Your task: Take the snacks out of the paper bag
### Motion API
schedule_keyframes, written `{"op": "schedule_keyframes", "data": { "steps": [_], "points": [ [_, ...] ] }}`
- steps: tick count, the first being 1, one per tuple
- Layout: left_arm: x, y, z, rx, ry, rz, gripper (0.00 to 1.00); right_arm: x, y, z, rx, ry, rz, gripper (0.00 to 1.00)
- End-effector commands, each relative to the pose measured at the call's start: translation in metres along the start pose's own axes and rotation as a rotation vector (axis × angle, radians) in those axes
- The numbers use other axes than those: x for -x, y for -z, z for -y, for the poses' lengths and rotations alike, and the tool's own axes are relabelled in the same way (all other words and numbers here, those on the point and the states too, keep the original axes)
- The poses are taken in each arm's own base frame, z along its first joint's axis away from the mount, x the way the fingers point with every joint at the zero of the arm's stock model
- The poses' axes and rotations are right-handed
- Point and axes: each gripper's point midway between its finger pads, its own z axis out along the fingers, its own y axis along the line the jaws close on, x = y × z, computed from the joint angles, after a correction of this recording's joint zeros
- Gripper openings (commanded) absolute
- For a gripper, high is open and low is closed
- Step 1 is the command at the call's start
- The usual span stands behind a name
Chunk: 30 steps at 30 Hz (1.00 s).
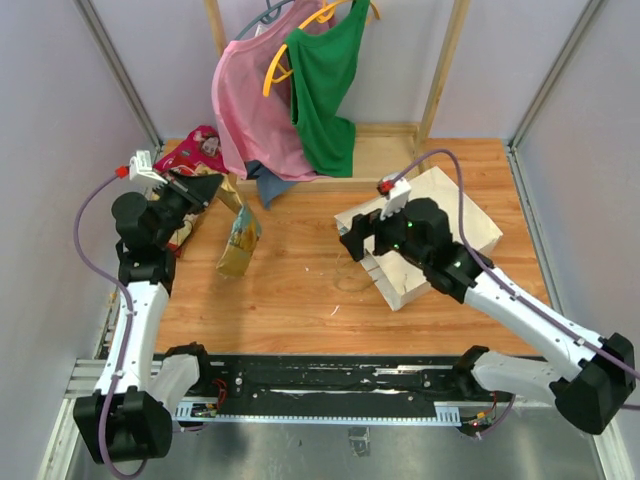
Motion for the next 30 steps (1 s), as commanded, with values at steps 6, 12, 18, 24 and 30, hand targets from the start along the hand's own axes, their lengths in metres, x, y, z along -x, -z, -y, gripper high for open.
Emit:
{"op": "schedule_keyframes", "data": {
  "steps": [6,12,18,24,30],
  "points": [
    [0.007,0.002,-0.007,0.069,-0.063,0.011,0.01,-0.002,-0.020,-0.075,-0.100,0.211,-0.015,0.98],
    [0.020,-0.001,-0.037,0.255,-0.093,0.085,0.01,0.016,-0.032,-0.159,0.133,0.105,0.078,0.98],
    [0.017,-0.005,-0.048,0.378,-0.119,0.145,0.00,0.026,-0.066,-0.188,0.091,-0.018,-0.004,0.99],
    [0.012,-0.015,-0.055,0.424,-0.131,0.130,0.01,0.031,-0.098,-0.222,0.093,0.014,-0.011,0.98],
    [0.019,-0.015,-0.056,0.441,-0.148,0.150,0.01,0.019,-0.121,-0.227,0.038,0.069,-0.057,0.93]
  ]
}}
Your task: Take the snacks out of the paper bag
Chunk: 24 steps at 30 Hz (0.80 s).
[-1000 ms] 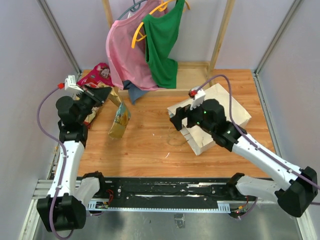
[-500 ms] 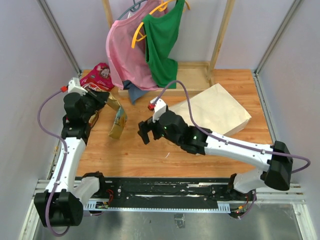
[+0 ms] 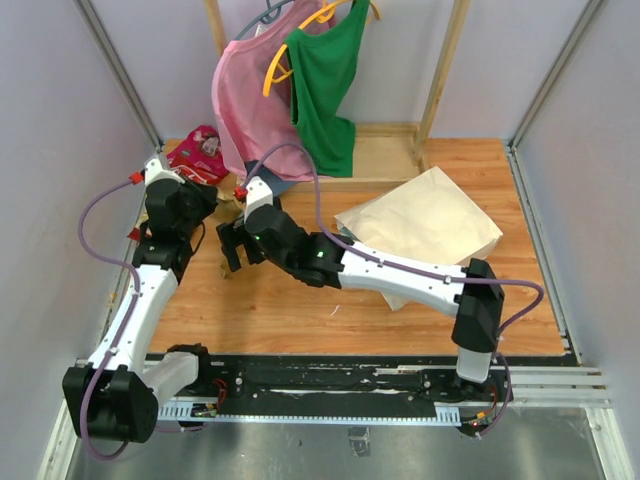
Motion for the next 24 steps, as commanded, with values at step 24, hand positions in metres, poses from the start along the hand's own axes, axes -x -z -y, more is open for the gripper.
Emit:
{"op": "schedule_keyframes", "data": {
  "steps": [24],
  "points": [
    [0.045,0.010,0.017,-0.013,-0.020,0.147,0.00,-0.034,-0.024,0.037,-0.091,0.032,-0.116,0.85]
  ]
}}
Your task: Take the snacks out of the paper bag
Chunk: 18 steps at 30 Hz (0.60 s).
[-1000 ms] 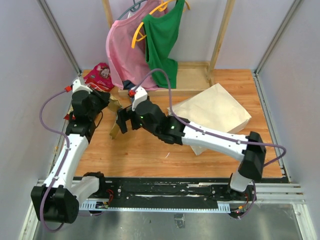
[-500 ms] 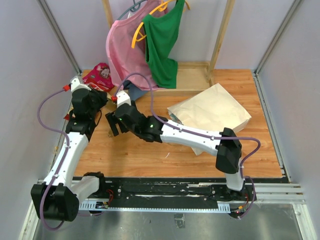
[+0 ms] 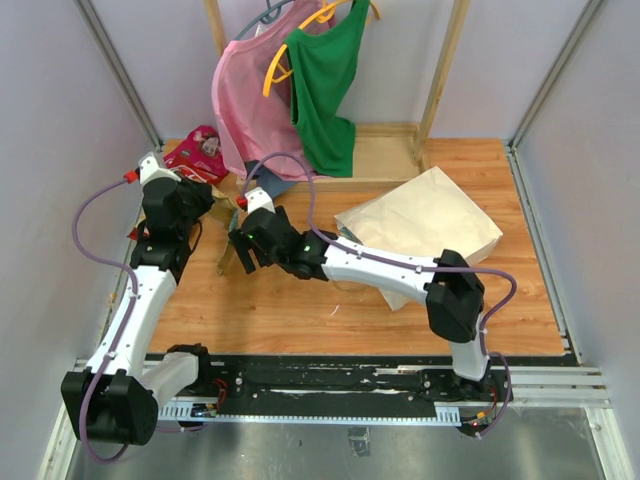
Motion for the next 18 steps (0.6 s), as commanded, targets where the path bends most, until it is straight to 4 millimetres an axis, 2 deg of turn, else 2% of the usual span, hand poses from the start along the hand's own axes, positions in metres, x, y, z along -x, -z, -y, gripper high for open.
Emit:
{"op": "schedule_keyframes", "data": {
  "steps": [1,5,7,13,18],
  "points": [
    [0.029,0.006,0.019,-0.048,0.018,0.092,0.00,0.036,0.028,-0.002,0.062,-0.069,0.088,0.86],
    [0.023,0.002,0.017,-0.049,0.037,0.081,0.01,0.059,0.048,-0.019,0.088,-0.073,0.161,0.88],
    [0.021,0.000,0.016,-0.046,0.041,0.073,0.00,0.068,0.051,-0.023,0.091,-0.082,0.191,0.88],
    [0.020,-0.001,0.014,-0.036,0.043,0.073,0.01,0.080,0.046,-0.037,0.117,-0.109,0.212,0.87],
    [0.019,0.000,0.013,-0.032,0.040,0.072,0.01,0.084,0.032,-0.048,0.118,-0.083,0.218,0.86]
  ]
}}
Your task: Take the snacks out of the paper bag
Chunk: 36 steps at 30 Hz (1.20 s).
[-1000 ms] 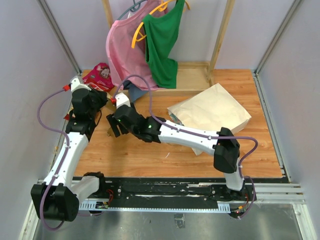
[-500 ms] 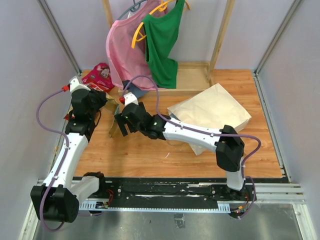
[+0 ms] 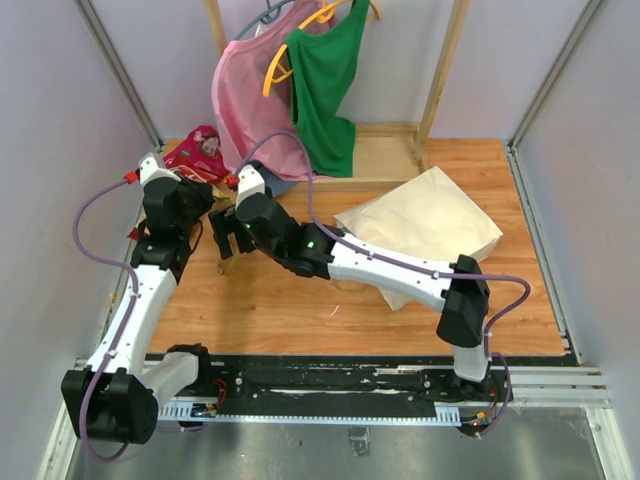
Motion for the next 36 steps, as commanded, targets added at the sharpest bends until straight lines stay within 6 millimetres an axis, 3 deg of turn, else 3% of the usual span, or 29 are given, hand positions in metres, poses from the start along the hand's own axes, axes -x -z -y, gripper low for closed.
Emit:
{"op": "schedule_keyframes", "data": {
  "steps": [1,8,13,21,30,32,34,36],
  "points": [
    [0.021,0.001,0.013,-0.034,0.010,0.078,0.01,0.000,-0.016,-0.012,-0.004,0.017,0.015,0.86],
    [0.025,0.002,0.014,-0.034,-0.012,0.082,0.00,-0.025,-0.041,-0.007,-0.036,0.077,-0.018,0.85],
    [0.021,-0.001,0.010,-0.019,-0.029,0.071,0.00,-0.035,-0.044,0.006,-0.091,0.103,-0.036,0.84],
    [0.032,0.002,0.003,0.012,-0.046,0.099,0.00,-0.056,-0.039,0.033,-0.159,0.125,-0.096,0.78],
    [0.038,0.006,-0.006,0.039,-0.047,0.120,0.01,-0.072,-0.029,0.064,-0.255,0.161,-0.113,0.55],
    [0.040,0.006,-0.007,0.042,-0.048,0.123,0.01,-0.061,-0.021,0.068,-0.263,0.157,-0.090,0.49],
    [0.041,0.007,-0.006,0.038,-0.047,0.125,0.00,-0.060,-0.020,0.072,-0.269,0.165,-0.090,0.37],
    [0.042,0.007,-0.004,0.027,-0.043,0.127,0.00,-0.056,-0.019,0.075,-0.257,0.168,-0.081,0.17]
  ]
}}
